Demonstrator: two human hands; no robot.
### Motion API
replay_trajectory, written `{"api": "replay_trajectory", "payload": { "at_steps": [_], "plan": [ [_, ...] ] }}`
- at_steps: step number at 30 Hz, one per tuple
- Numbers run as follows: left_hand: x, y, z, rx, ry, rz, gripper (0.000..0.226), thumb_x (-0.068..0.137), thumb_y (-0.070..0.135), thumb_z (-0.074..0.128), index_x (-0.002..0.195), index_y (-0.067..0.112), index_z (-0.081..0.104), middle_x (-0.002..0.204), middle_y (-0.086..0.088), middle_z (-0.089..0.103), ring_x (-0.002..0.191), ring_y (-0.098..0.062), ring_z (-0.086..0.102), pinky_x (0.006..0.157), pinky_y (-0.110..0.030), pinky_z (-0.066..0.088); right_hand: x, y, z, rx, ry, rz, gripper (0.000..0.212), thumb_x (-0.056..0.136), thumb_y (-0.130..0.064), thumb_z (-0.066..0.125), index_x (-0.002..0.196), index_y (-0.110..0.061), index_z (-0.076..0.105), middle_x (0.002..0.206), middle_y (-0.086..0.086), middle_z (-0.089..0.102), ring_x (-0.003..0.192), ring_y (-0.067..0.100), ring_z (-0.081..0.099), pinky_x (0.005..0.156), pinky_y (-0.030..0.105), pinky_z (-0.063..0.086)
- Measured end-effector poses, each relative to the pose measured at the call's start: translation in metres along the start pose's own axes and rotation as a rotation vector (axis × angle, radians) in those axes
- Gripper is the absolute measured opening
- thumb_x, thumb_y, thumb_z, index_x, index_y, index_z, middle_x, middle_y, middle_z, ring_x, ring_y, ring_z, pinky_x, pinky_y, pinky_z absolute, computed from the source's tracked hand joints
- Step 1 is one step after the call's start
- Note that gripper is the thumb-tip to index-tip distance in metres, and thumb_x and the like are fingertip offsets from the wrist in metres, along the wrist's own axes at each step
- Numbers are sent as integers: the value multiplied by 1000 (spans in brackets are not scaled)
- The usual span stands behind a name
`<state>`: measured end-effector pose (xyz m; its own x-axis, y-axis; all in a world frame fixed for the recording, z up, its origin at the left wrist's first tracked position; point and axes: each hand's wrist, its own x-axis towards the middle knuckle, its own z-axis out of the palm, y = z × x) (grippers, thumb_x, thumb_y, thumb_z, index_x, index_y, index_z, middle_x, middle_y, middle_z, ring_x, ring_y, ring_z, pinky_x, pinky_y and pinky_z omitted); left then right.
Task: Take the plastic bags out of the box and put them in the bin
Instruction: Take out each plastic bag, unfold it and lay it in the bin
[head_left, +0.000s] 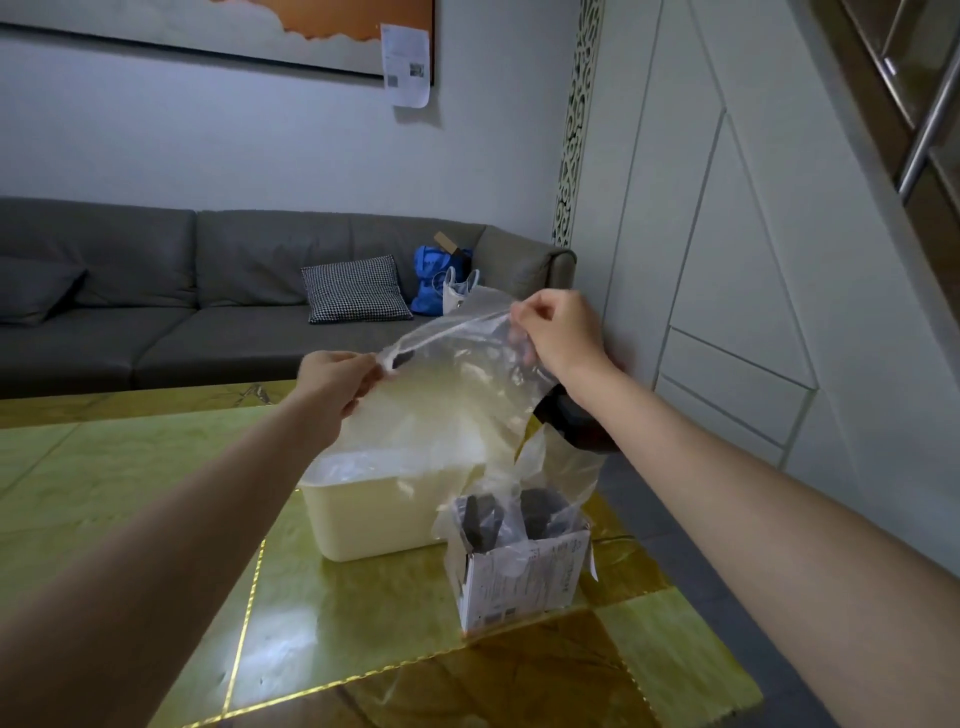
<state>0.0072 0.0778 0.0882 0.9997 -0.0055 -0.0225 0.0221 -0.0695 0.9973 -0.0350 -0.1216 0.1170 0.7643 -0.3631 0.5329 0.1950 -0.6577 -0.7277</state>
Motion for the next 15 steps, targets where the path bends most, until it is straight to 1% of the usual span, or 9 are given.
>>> {"api": "replay_trajectory", "payload": {
  "at_steps": [1, 3, 5, 6, 8, 9, 11, 13, 15],
  "plan": [
    [4, -2, -7, -11, 61, -5, 12, 91, 11, 55, 94, 4, 64, 58, -1, 60, 52, -8, 41, 50, -19, 32, 3, -2, 1, -89, 49, -35, 20, 94, -18, 55, 81, -7, 67, 70, 3, 64, 53, 4, 56, 53, 16, 41],
    [11, -3, -17, -30, 127, 50, 15, 93, 15, 51, 100, 7, 61, 81, -6, 67, 55, -7, 43, 52, -18, 32, 7, -5, 2, -230, 73, -91, 21, 95, -16, 52, 86, -4, 66, 80, 8, 67, 70, 15, 60, 64, 23, 45],
    [10, 1, -16, -10, 76, 169, 23, 93, 23, 53, 111, 9, 55, 107, -9, 63, 64, -8, 49, 55, -19, 38, 8, -8, 5, -325, 34, -188, 22, 96, -16, 49, 89, -3, 65, 84, 10, 67, 78, 21, 61, 70, 33, 51],
    [7, 4, -13, -19, -15, 215, 36, 90, 25, 56, 122, 10, 49, 109, -6, 61, 66, -10, 52, 55, -19, 42, 7, -12, 6, -362, -7, -252, 21, 97, -16, 48, 91, -4, 65, 85, 11, 67, 78, 22, 62, 73, 37, 52],
    [-3, 11, -2, -74, -271, 206, 53, 85, 22, 63, 132, 19, 39, 103, -1, 59, 66, -12, 57, 51, -17, 49, 1, -22, 11, -421, -158, -405, 19, 97, -16, 48, 96, -5, 65, 86, 10, 68, 69, 17, 59, 74, 38, 52],
    [-10, 13, 3, -91, -390, 172, 51, 83, 18, 64, 128, 21, 41, 102, -2, 60, 64, -11, 59, 50, -15, 50, -3, -28, 14, -438, -248, -474, 19, 97, -16, 49, 98, -6, 65, 85, 8, 67, 64, 12, 54, 72, 34, 51],
    [-17, 9, 12, -100, -537, 96, 33, 82, 14, 63, 113, 10, 54, 95, -3, 64, 54, -5, 57, 47, -12, 48, -10, -42, 20, -401, -329, -570, 19, 97, -14, 50, 99, -5, 66, 80, 6, 66, 59, 8, 50, 66, 23, 46],
    [-16, -4, 14, -87, -574, 41, 22, 83, 12, 63, 103, 5, 62, 83, -1, 68, 48, -2, 55, 45, -12, 46, -10, -51, 25, -311, -272, -597, 18, 96, -12, 51, 96, -1, 66, 78, 6, 66, 61, 12, 55, 62, 19, 42],
    [-9, -17, 8, -87, -525, 6, 14, 86, 15, 61, 95, 6, 64, 71, 1, 67, 47, -1, 57, 45, -12, 47, -2, -53, 29, -240, -149, -570, 18, 94, -11, 53, 94, 0, 67, 81, 10, 69, 71, 20, 62, 68, 28, 48]
  ]
}}
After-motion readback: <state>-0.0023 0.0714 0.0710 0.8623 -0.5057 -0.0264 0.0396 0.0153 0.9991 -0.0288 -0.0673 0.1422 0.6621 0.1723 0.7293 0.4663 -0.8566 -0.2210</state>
